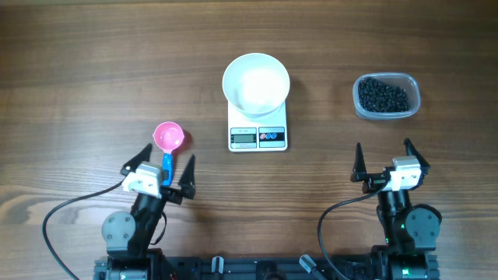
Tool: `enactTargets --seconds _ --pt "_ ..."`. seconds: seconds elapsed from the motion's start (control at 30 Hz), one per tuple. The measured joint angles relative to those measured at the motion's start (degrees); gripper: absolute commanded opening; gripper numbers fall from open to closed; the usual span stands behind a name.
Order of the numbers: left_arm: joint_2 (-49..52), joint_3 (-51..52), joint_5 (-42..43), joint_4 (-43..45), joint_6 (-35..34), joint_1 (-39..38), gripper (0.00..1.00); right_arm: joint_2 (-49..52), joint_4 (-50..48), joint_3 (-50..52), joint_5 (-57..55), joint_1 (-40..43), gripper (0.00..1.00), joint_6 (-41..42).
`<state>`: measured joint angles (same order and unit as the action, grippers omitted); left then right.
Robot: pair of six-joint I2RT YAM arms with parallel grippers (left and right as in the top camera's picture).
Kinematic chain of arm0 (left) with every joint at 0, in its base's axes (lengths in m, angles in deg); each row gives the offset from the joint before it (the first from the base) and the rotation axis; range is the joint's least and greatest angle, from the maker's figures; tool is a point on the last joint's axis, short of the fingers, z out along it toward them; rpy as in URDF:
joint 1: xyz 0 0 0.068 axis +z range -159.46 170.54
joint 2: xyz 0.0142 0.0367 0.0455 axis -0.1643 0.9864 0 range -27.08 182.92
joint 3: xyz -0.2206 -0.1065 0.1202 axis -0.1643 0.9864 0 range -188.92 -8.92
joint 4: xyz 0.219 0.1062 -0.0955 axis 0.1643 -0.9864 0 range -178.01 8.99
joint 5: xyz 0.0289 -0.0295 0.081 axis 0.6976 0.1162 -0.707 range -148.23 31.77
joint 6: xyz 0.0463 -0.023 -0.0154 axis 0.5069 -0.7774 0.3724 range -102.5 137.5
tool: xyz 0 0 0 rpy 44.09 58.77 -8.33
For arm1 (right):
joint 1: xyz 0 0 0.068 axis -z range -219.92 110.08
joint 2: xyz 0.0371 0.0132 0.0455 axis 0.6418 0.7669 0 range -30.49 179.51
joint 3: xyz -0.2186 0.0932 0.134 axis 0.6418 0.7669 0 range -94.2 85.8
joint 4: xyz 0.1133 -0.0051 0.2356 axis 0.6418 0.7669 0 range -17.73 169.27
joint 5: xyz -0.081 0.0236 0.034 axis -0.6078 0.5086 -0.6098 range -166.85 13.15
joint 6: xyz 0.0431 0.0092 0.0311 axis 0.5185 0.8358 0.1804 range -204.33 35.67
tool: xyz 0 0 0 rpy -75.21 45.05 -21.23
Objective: Scoop item into bowl and weigh 150g on scale
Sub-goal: 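Move the left gripper toward the pink scoop's blue handle, then grasp the pink scoop by its blue handle with the left gripper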
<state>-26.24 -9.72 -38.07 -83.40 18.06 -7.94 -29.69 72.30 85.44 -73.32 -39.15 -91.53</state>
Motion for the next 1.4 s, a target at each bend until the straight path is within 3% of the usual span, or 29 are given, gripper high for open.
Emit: enactTargets --seconds 0.13,0.3,0.4,0.53,0.57,0.7,0.77,0.9,1.2,1.3,1.4 --pt "0.0 0.15 8.5 4.55 -1.36 0.0 1.0 0.0 0.0 0.02 0.0 0.0 1.0 0.0" --pt "-0.02 -0.52 11.32 13.35 -8.09 0.0 1.0 0.11 0.0 0.0 0.0 0.0 1.0 0.0" --pt "0.26 -5.4 11.52 11.65 -9.31 0.0 1.0 0.11 0.0 0.0 0.0 0.0 1.0 0.0" --pt "3.61 -20.46 11.89 -0.35 -10.08 0.0 1.0 0.28 0.02 0.0 0.0 0.0 1.0 0.0" --pt "5.95 -25.29 12.04 -8.31 -10.21 0.0 1.0 0.31 0.02 0.0 0.0 0.0 1.0 0.0" --pt "19.63 -42.25 12.37 -30.29 -10.43 0.0 1.0 0.37 0.0 0.0 0.0 0.0 0.99 0.0" --pt "26.64 -48.72 12.41 -36.52 -10.38 0.0 1.0 0.37 0.02 0.0 0.0 0.0 1.0 0.0" --pt "36.41 -53.7 14.86 -41.79 -10.34 0.0 1.0 0.37 0.0 0.02 0.0 0.0 1.0 0.0" --pt "41.75 -55.78 17.53 -48.19 -10.38 0.0 1.0 0.37 0.02 0.0 0.0 0.0 1.0 0.0" --pt "50.71 -61.13 17.14 -54.42 -10.36 0.0 1.0 0.37 0.0 0.0 0.0 0.0 1.0 0.0" --pt "56.7 -62.2 16.55 -55.15 -10.36 0.0 1.0 0.37 0.0 0.0 -0.02 0.0 1.0 0.0"
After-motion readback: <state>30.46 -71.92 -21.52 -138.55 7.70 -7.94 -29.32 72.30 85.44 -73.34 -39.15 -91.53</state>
